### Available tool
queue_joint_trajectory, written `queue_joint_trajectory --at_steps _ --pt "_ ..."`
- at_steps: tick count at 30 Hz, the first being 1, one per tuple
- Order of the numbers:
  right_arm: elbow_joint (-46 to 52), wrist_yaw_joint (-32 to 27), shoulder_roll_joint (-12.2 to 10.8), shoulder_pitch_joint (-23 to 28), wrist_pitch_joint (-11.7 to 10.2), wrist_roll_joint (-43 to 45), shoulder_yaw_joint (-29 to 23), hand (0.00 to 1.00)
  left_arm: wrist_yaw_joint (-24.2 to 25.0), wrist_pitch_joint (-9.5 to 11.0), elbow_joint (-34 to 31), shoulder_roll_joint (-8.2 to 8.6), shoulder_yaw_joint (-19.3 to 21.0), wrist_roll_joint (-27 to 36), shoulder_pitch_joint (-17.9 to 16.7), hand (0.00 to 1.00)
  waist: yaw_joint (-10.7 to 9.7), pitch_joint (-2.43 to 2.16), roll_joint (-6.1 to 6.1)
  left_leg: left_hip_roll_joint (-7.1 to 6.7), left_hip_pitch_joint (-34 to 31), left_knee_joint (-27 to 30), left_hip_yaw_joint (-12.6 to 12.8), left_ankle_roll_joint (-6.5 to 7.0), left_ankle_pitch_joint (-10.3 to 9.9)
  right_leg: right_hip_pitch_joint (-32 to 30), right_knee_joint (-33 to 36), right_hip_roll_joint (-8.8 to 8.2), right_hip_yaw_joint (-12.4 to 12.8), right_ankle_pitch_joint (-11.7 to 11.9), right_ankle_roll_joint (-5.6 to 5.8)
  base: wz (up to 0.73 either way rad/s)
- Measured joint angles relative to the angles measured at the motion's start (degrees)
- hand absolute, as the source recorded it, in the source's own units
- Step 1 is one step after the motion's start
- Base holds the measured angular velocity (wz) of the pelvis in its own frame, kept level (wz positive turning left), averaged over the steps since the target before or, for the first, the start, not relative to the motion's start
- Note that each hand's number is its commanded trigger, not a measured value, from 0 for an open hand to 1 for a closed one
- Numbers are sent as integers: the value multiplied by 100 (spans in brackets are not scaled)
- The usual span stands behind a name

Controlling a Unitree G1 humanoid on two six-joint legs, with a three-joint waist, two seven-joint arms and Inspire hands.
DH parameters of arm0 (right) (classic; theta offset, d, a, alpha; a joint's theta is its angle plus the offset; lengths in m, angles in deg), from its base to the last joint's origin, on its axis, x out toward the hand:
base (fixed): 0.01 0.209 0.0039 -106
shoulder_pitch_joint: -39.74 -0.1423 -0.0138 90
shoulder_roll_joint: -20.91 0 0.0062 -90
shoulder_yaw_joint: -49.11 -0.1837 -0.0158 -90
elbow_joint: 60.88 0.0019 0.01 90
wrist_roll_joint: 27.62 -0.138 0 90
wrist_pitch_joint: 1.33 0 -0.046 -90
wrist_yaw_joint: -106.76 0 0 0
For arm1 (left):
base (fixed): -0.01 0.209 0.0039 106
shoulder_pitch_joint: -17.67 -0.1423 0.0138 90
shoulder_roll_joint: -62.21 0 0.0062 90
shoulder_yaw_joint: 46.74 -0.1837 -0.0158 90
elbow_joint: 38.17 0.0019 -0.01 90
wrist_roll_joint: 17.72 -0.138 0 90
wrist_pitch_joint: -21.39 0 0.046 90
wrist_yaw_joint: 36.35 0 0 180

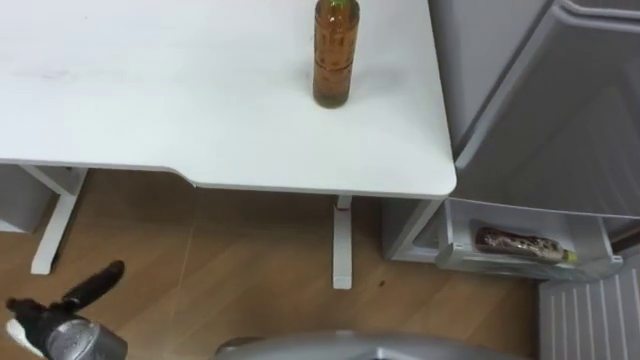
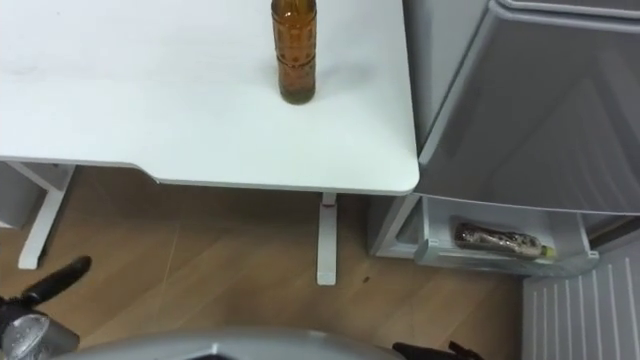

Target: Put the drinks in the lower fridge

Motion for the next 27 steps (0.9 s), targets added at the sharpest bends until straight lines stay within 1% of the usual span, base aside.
queue_joint_trajectory --at_steps 2,3,4,5,6,7,8,10,11,14,18,19,21,22,23,25,26,27 --pt "2 14 -1 24 -42 14 6 0 -408 167 -587 -4 5 -227 -3 0 20 -13 1 3 9 -16 -8 0 0 3 0 1 -19 0 0 0" --pt "5 14 -2 19 -61 26 5 0 -486 212 -726 -5 6 -284 -3 0 29 -15 5 4 13 -23 -9 0 0 3 -1 1 -24 0 0 0" --pt "-7 15 -2 50 -102 58 4 0 -630 316 -936 -5 7 -437 -5 0 29 -21 8 2 23 -29 -12 0 0 13 -7 1 -27 0 0 0" --pt "-6 16 -2 67 -134 90 -8 0 -752 370 -1157 -4 9 -518 -13 0 27 -37 14 -2 27 -32 -19 0 0 26 -10 1 -28 0 0 0" --pt "-5 17 -2 67 -148 143 -12 0 -814 371 -1287 -3 12 -564 -14 0 29 -42 14 -3 27 -31 -25 0 0 32 -12 1 -30 0 0 4" --pt "-5 22 -6 76 -180 240 -33 0 -919 374 -1608 -5 20 -614 -17 0 25 -47 7 -6 22 -19 -40 0 0 36 -15 1 -37 0 0 5" --pt "-13 21 -4 81 -187 269 -42 0 -970 377 -1794 -9 20 -614 -19 0 19 -47 7 -7 14 -9 -53 0 0 35 -15 1 -46 0 0 12" --pt "-46 17 -1 101 -186 290 -83 0 -1095 513 -2386 -70 20 -710 -25 0 -17 -46 9 -19 16 -6 -133 0 -1 69 -15 -1 -71 0 1 14" --pt "-44 20 0 115 -190 292 -88 0 -1109 529 -2510 -80 25 -783 -26 0 -11 -46 13 -17 23 -4 -136 0 -1 95 -17 0 -73 0 1 8" --pt "-52 62 0 128 -195 318 -117 0 -1206 667 -3136 -81 29 -1343 -68 0 -18 -39 28 -16 19 31 -165 0 -1 152 -38 1 -85 0 1 5" --pt "-84 89 2 124 -211 332 -149 0 -1172 689 -3592 -82 16 -1568 -65 0 -40 -22 54 -14 32 56 -174 -11 -13 189 -102 9 -94 0 1 0" --pt "-89 117 2 119 -242 333 -150 0 -1122 696 -3727 -82 7 -1669 -57 0 -54 -12 60 -11 25 47 -183 -13 -13 196 -103 13 -80 0 1 0" --pt "-108 146 3 90 -265 332 -150 0 -1015 696 -3886 -83 -70 -1790 -47 0 -92 0 71 -17 8 51 -256 -14 -12 218 -105 14 -101 0 0 11" --pt "-197 179 2 70 -307 338 -151 0 -900 697 -3942 -92 -131 -1813 -31 0 -166 16 55 -23 -2 52 -324 -14 -12 223 -118 13 -170 0 0 17" --pt "-235 204 2 46 -315 347 -155 0 -826 696 -3954 -97 -157 -1828 -14 0 -195 7 71 -23 -10 57 -349 -14 -12 226 -122 13 -176 0 0 16" --pt "-316 254 2 -31 -362 403 -159 0 -573 696 -4032 -99 -317 -1888 133 0 -210 8 73 -28 -75 86 -375 -19 -9 203 -177 31 -172 13 -15 5" --pt "-347 255 2 -36 -367 442 -159 0 -434 696 -4134 -102 -404 -1888 164 0 -233 19 73 -19 -92 86 -381 -26 -5 188 -185 42 -172 27 -21 0" --pt "-377 256 2 -54 -367 447 -159 0 -344 696 -4169 -107 -463 -1886 185 0 -239 20 71 -15 -90 82 -381 -29 -3 185 -186 46 -171 28 -22 0"
